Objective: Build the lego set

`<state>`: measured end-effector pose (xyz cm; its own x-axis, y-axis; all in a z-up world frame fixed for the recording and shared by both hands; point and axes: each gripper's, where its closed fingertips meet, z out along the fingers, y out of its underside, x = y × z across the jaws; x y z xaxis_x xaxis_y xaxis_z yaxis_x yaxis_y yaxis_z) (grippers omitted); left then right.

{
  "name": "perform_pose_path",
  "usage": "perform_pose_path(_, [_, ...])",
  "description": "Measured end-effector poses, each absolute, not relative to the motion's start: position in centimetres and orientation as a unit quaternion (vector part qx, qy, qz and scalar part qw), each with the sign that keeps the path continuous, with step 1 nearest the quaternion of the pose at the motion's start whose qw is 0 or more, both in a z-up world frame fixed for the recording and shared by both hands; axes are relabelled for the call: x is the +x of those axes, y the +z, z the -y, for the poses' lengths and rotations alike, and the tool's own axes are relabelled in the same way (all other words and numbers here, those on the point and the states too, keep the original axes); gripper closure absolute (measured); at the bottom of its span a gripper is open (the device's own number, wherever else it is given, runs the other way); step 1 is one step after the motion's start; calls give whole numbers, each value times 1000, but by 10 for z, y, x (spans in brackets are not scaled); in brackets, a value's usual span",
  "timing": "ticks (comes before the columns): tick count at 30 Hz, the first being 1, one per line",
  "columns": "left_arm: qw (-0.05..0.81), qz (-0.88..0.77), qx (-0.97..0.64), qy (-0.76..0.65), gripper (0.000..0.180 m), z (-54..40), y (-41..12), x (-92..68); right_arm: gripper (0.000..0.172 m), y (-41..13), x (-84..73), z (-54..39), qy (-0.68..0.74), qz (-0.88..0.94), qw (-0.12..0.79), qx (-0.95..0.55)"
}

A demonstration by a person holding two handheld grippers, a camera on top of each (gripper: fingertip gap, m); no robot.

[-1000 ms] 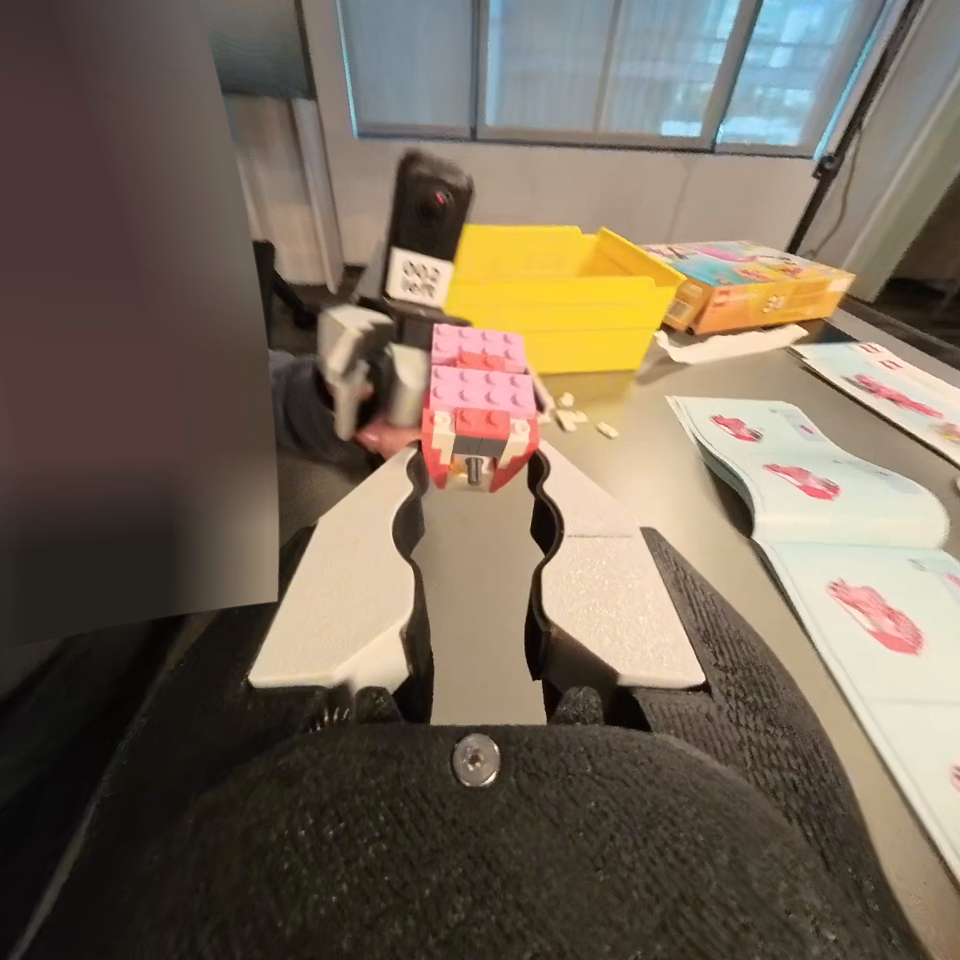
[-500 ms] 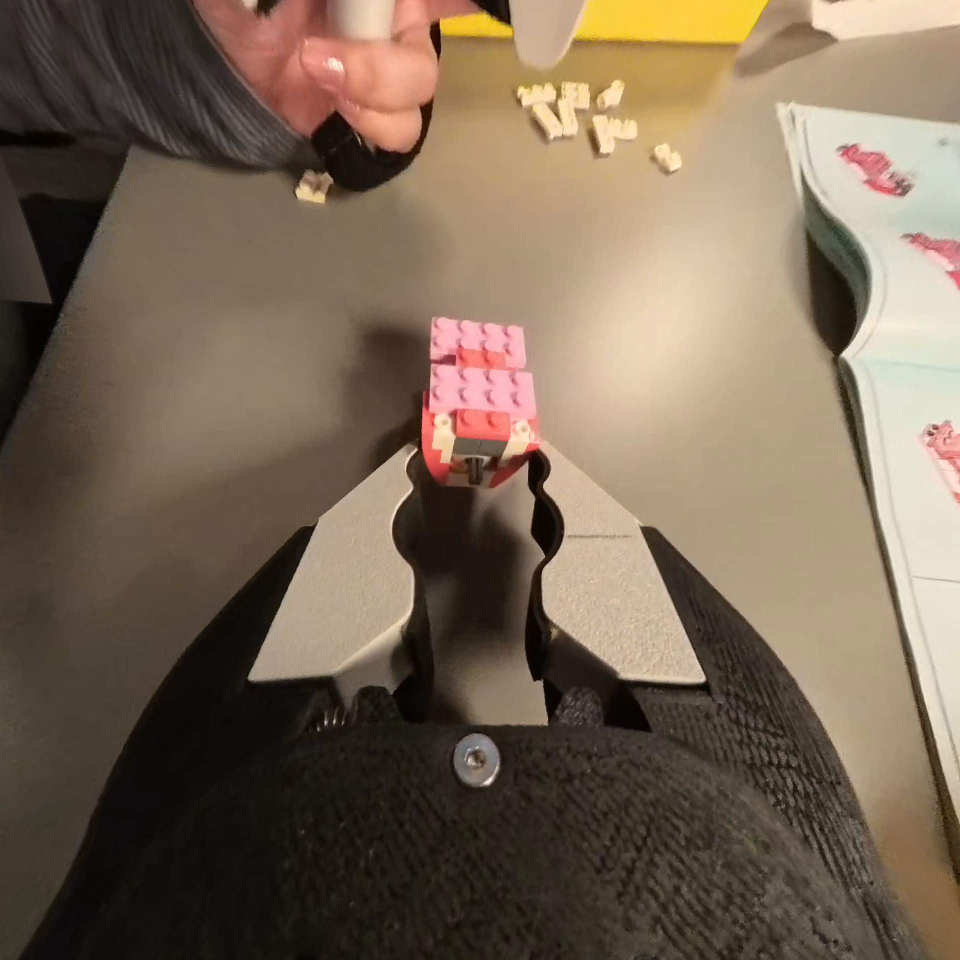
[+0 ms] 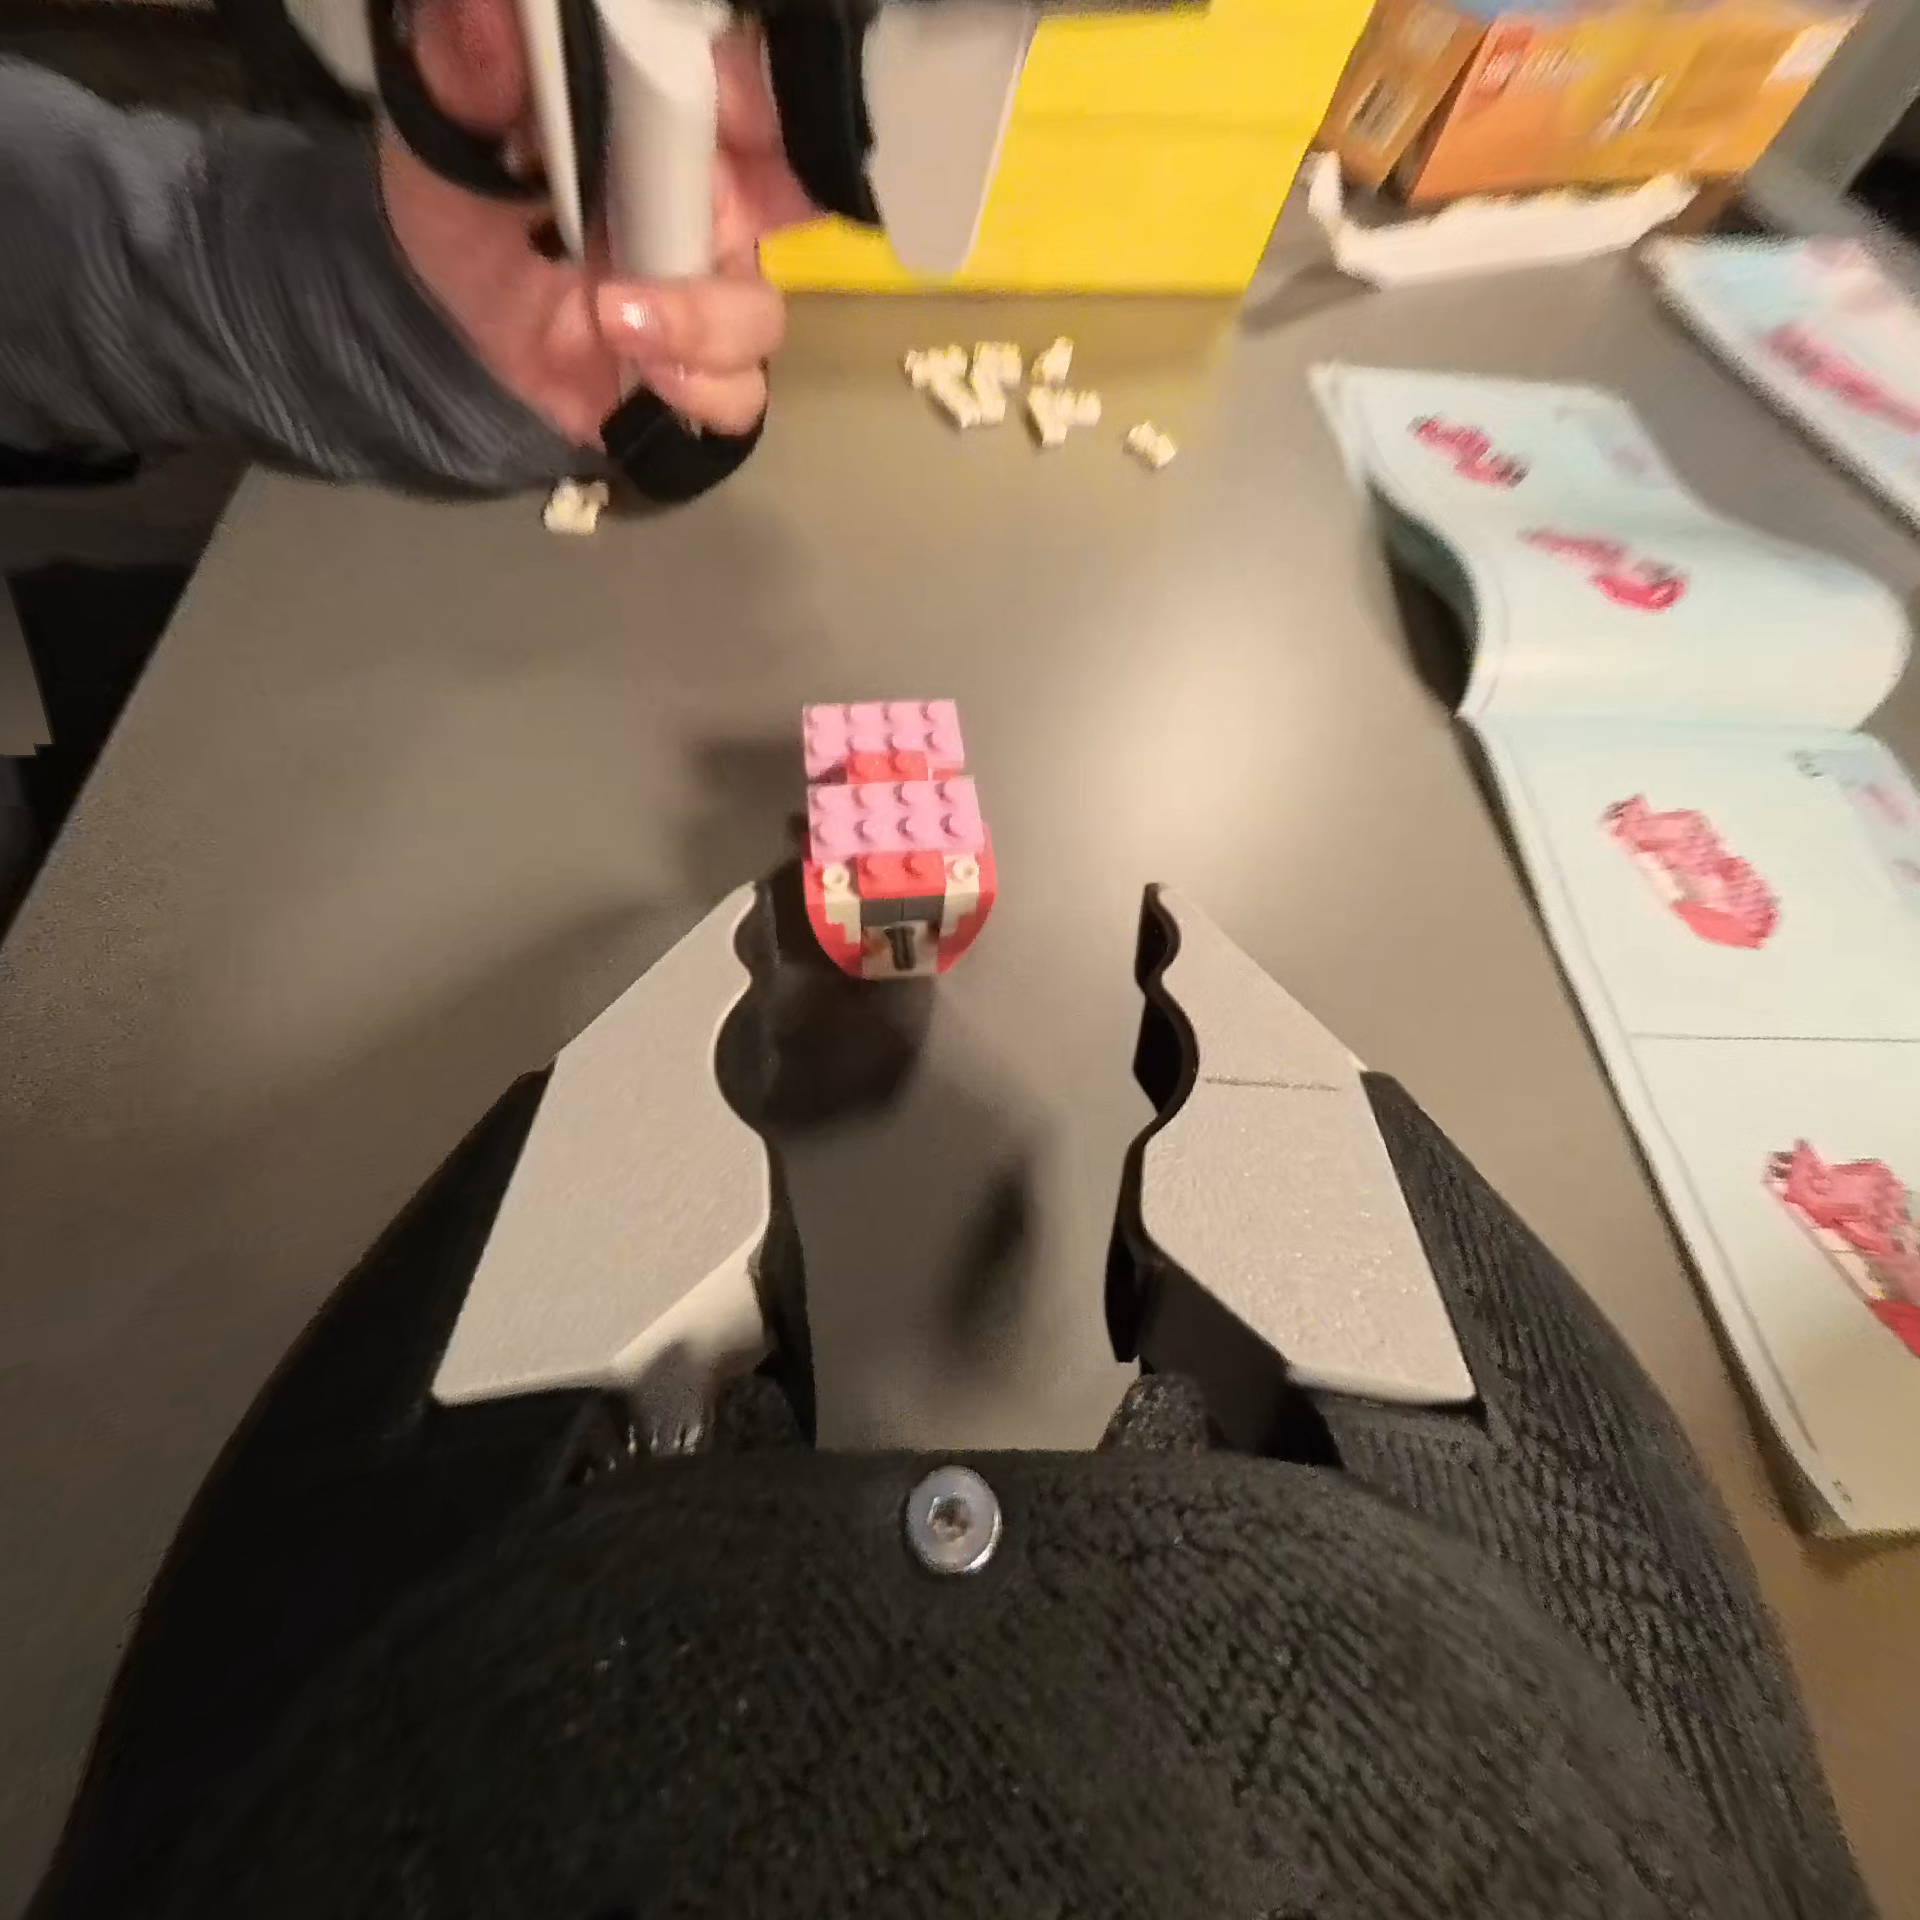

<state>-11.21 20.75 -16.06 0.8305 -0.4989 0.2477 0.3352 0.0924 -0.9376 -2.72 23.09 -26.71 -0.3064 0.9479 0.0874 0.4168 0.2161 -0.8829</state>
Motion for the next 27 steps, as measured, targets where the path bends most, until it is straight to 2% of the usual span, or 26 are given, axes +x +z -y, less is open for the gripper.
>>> perform_pose_path(4, [743,-52,-612,-264,68,-209,-161,-120,114,-227,-30,-241,438,634,455,-446])
perform_pose_path(7, [738,-39,-625,-253,73,-212,-166,-124,125,-195,-31,-267,402,546,594,-434])
perform_pose_path(9, [729,-28,-641,-240,78,-216,-173,-128,156,-184,-24,-290,332,489,674,-443])
perform_pose_path(13, [721,-17,-655,-228,93,-219,-179,-132,171,-190,-22,-299,261,495,698,-446])
perform_pose_path(19, [699,-3,-671,-249,117,-221,-186,-133,172,-186,-16,-308,193,487,730,-438])
perform_pose_path(27, [679,24,-671,-298,131,-222,-190,-136,172,-185,-13,-318,165,472,743,-444])
